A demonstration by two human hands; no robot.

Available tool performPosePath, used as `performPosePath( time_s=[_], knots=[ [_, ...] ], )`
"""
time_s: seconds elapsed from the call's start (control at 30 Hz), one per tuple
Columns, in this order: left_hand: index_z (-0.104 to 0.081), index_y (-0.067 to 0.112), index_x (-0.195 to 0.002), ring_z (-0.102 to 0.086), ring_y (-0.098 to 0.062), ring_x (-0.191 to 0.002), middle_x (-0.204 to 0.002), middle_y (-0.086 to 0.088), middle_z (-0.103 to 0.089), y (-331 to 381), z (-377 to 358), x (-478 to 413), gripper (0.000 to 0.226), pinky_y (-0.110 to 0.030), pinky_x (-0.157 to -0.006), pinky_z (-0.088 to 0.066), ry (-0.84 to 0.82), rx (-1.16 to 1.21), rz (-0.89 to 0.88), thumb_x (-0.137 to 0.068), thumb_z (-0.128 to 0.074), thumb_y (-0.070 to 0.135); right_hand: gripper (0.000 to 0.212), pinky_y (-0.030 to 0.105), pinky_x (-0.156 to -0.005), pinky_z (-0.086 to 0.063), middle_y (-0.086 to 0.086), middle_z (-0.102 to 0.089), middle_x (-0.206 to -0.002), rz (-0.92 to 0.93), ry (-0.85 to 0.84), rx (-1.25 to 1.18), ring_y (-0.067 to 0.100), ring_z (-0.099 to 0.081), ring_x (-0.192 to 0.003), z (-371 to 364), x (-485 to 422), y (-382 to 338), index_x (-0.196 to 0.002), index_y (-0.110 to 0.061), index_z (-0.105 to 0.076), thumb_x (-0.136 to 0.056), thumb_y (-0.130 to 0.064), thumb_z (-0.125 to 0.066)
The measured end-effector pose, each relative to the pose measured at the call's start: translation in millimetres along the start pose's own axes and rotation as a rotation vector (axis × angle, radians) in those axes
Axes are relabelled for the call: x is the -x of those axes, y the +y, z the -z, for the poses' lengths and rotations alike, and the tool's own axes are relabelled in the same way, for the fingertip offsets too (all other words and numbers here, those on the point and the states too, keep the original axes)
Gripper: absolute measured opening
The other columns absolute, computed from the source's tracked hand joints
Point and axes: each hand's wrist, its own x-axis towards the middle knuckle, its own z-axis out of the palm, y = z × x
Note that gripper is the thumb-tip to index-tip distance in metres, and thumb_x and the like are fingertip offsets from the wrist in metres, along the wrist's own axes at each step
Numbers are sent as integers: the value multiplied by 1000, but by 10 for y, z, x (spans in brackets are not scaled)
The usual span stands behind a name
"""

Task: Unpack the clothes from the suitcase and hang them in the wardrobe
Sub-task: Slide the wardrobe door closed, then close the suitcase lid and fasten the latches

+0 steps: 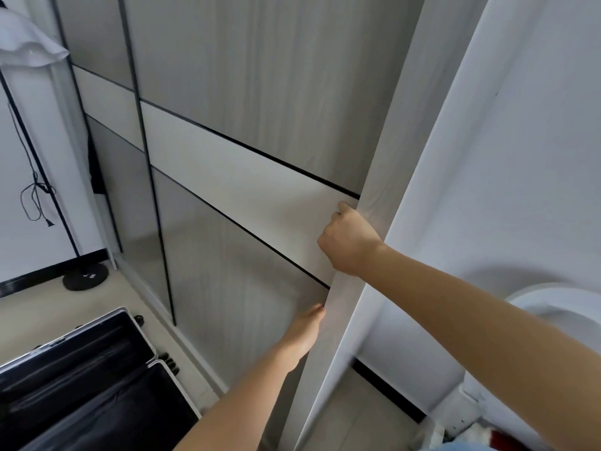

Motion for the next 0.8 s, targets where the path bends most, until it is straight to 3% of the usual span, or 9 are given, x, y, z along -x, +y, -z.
performPosePath(
  time_s=[0.1, 0.3, 0.4, 0.5, 0.6, 0.67, 0.8],
  knots=[
    [-56, 33, -130, -47, -9, -125, -136, 12, -53, 17, -36, 17, 34, -37, -115, -31, 32, 64, 65, -101, -40, 37, 28, 34, -86, -33, -1, -45, -61, 36, -7, 2, 14, -39, -56, 2, 6, 3, -67, -16, -42, -94, -9, -39],
    [-52, 22, -136, -41, -14, -132, -143, 4, -47, 44, -40, 82, 42, -39, -116, -28, 37, 77, 84, -100, -38, 38, 21, 32, -84, -37, 1, -42, -64, -24, -17, -53, 16, -36, -54, 45, -50, -38, -74, -16, -45, -93, -7, -43],
    [-43, 23, -144, -32, -13, -140, -151, 7, -38, 32, -20, 68, 47, -38, -119, -22, 16, -14, 42, -100, -35, 37, 14, 31, -78, -36, 3, -42, -66, -52, -40, -61, 17, -36, -55, 54, -104, -91, -82, -13, -48, -94, -7, -42],
    [-49, 23, -140, -38, -8, -136, -145, 12, -45, 3, 70, 128, 44, -28, -115, -25, 43, -153, -129, -99, -35, 30, 13, 32, -75, -35, 2, -44, -68, -98, -91, -79, 17, -39, -57, 66, -162, -123, -84, -13, -50, -94, -10, -42],
    [-51, 22, -137, -52, -12, -123, -133, 7, -56, -72, 324, 275, 39, -21, -100, -36, 247, -347, -252, -100, -38, 19, 11, 32, -76, -38, -1, -51, -73, -137, -102, -223, 19, -55, -70, 15, -249, -242, -83, -17, -51, -91, -11, -47],
    [-52, 20, -135, -52, -16, -123, -135, 2, -57, -213, 620, 355, 39, -24, -101, -38, 379, -489, -277, -98, -40, 16, 12, 31, -75, -37, -1, -64, -87, -124, -36, -363, 22, -63, -86, 20, -342, -452, -82, -20, -54, -90, -12, -50],
    [-52, 19, -133, -51, -20, -120, -129, -4, -57, -667, 1322, 603, 38, -30, -94, -43, 492, -686, -198, -97, -40, 14, 22, 34, -86, -42, 8, -64, -116, -39, -31, -655, 28, -60, -108, 185, -626, -1126, -107, -13, -61, -96, -19, -43]
  ],
)
